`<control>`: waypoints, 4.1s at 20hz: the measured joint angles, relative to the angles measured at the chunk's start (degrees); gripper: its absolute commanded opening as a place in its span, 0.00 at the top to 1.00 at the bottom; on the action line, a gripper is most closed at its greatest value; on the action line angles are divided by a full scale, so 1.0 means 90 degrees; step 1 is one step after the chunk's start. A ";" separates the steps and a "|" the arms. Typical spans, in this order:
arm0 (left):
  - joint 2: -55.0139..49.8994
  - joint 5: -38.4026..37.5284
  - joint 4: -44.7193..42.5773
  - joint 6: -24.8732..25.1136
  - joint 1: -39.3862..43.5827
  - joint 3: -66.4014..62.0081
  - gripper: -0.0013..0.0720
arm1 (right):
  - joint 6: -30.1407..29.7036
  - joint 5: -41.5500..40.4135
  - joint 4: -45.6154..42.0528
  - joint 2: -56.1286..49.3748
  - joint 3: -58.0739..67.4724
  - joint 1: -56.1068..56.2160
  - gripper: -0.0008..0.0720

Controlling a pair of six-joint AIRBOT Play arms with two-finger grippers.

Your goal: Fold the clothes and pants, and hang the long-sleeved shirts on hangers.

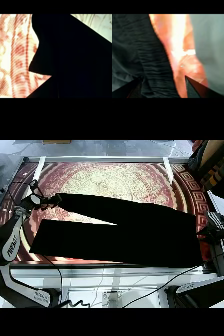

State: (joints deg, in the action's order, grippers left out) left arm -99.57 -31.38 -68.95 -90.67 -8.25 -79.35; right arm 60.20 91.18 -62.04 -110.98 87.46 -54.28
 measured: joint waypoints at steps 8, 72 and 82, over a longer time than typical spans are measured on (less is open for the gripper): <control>0.0000 0.0000 0.0002 0.0000 0.0000 0.0000 0.97 | -0.0238 0.0393 0.0432 -0.0376 -0.0362 0.0100 0.83; 0.0590 -0.1472 -0.2834 0.0838 -0.0250 0.0712 0.08 | 0.0265 -0.0976 0.0687 0.0488 0.1086 0.1035 0.13; 0.0663 -0.1982 -0.2956 0.0840 -0.0238 0.0712 0.12 | 0.0777 -0.0806 0.0075 0.0614 0.1372 0.1103 0.14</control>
State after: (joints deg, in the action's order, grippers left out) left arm -93.60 -49.21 -95.55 -83.11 -10.39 -72.95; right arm 67.20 83.92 -61.36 -105.45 99.81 -44.36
